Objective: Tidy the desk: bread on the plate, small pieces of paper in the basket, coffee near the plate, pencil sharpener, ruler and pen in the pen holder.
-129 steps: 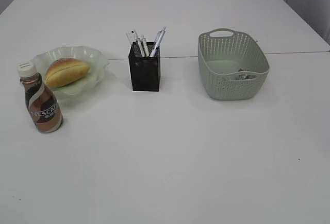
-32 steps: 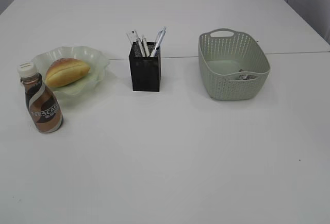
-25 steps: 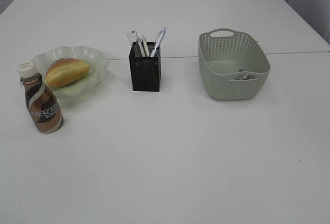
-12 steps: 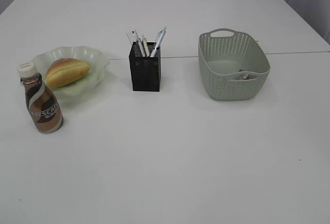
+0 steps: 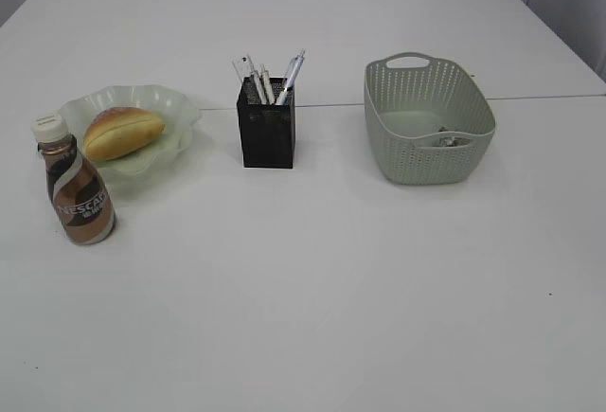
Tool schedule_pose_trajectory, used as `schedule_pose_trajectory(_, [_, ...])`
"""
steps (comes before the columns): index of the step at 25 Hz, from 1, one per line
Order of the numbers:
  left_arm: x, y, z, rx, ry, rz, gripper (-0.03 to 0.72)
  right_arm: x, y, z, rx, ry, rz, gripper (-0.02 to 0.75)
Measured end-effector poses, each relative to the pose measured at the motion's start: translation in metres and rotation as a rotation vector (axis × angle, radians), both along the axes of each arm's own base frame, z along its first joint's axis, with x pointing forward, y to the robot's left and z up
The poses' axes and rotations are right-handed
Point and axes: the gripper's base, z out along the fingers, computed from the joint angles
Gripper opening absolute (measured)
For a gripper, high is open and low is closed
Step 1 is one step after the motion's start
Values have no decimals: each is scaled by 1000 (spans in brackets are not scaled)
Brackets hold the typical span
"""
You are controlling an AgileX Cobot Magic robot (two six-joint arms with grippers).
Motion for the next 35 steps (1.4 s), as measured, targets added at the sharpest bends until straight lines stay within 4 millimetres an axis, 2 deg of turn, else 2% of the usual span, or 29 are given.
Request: schedule_pose_trajectory(35, [0, 0, 0, 0, 0, 0, 542, 0, 0, 0, 2, 0, 1, 571])
